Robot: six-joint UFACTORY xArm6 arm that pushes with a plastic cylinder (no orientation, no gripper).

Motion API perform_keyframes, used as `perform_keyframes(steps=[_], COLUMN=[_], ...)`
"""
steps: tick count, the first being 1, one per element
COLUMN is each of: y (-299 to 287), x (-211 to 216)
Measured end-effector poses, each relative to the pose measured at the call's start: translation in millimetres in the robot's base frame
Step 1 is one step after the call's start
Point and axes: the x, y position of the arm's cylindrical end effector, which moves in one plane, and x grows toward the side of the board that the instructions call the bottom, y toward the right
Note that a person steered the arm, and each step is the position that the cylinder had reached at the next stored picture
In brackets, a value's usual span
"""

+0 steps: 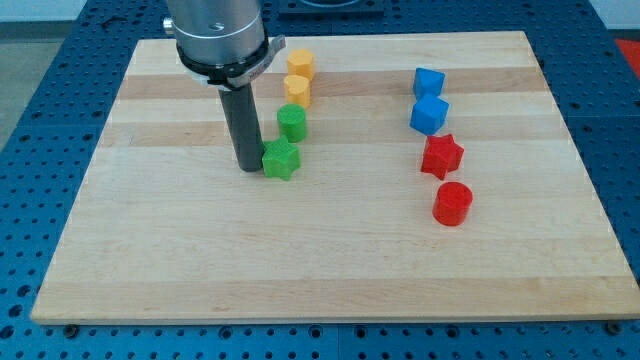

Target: Move the green star below green circle

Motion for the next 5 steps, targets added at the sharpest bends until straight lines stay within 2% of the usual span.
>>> perform_keyframes(steps=[5], y=[7.1], x=[0.0])
